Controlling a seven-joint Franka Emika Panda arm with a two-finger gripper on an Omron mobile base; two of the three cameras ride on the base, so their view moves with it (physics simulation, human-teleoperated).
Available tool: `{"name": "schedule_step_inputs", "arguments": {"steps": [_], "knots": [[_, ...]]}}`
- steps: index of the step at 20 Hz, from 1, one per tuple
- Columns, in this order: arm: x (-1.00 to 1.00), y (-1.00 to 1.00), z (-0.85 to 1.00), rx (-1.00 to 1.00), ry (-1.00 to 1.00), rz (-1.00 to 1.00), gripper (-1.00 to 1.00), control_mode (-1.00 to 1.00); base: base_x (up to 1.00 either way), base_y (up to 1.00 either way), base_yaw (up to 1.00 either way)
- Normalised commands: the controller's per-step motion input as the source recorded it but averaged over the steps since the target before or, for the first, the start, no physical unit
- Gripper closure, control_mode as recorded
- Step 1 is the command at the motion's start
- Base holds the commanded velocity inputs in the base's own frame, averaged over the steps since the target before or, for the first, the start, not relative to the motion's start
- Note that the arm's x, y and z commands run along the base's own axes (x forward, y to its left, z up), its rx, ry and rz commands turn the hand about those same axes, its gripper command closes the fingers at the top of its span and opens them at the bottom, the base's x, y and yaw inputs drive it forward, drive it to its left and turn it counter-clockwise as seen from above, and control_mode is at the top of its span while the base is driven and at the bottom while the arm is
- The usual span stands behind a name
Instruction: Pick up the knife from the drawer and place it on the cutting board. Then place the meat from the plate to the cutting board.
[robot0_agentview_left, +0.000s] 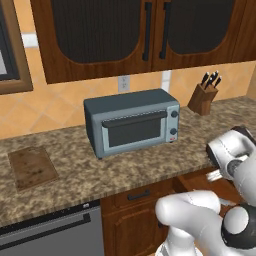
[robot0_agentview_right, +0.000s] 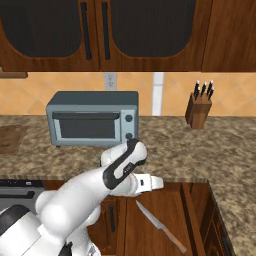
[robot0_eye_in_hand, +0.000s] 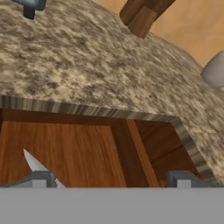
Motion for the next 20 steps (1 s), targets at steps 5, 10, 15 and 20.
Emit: {"name": "schedule_step_inputs", "arguments": {"steps": [5,10,15,20], "knots": [[-0.37,-0.09,1.00,-0.03,-0.06,-0.05,-1.00,-1.00,0.00,0.00,0.00],[-0.11,-0.05,1.00,0.01,0.04,-0.07,-1.00,-1.00,0.00,0.00,0.00],[-0.08,-0.02,1.00,0.09,0.05,-0.19,-1.00,-1.00,0.00,0.00,0.00],[-0.24,-0.15,0.93,-0.13,0.00,-0.14,-1.00,-1.00,0.00,0.00,0.00]]}}
